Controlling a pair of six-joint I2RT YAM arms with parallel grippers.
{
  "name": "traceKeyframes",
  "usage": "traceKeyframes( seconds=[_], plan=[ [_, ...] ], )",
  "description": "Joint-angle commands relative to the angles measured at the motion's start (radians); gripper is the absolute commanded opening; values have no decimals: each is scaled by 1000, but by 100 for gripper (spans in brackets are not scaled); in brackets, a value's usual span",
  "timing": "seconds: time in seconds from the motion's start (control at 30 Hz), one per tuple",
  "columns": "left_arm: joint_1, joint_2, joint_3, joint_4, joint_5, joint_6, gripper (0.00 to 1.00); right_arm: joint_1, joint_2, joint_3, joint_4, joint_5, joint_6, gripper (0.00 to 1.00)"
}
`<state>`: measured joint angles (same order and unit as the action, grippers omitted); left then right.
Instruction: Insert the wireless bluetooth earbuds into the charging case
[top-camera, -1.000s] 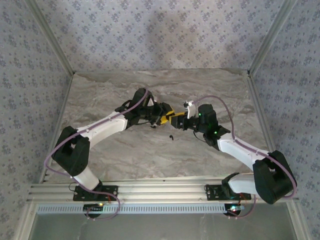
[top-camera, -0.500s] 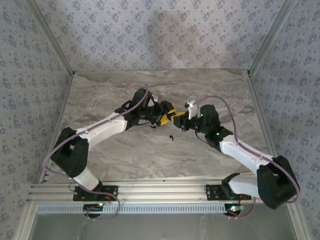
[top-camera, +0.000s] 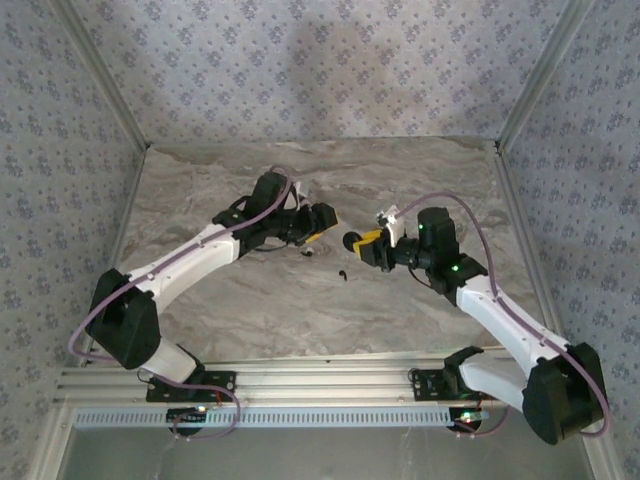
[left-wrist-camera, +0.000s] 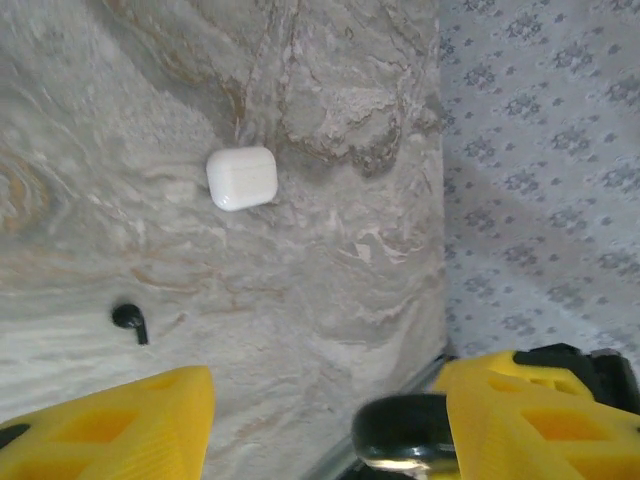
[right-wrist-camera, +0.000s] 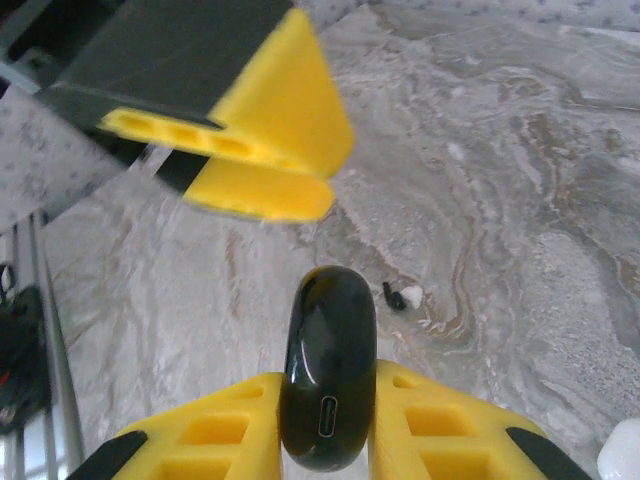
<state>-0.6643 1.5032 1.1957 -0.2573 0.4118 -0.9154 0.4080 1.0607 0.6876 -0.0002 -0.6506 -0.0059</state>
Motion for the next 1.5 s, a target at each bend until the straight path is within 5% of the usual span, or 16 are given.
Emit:
traceKeyframes(
  seconds=[0.0, 0.27, 0.53, 0.7, 0.9, 1.17, 1.47],
  plan=[
    [3, -63, 96, -155, -38, 369, 62, -9, -40, 77, -166, -138, -211, 24],
    [3, -153, 122, -292, 89, 923, 57, -18, -10, 205, -417, -275, -537, 24],
    [-46, -266, 55, -399, 225, 1400, 56, -5, 49, 291, -516, -344, -657, 24],
    [-67, -255, 61, -401, 271, 1469, 55, 2, 58, 288, -489, -401, -661, 24],
    [-85, -241, 23, -290, 286, 1431, 54, -9, 40, 201, -221, -490, -482, 24],
    [-108, -208, 1, -207, 326, 1399, 49, -13, 28, 158, -77, -490, -393, 24],
    [-115, -192, -7, -193, 337, 1402, 32, -9, 28, 150, -33, -491, -361, 24]
  ],
)
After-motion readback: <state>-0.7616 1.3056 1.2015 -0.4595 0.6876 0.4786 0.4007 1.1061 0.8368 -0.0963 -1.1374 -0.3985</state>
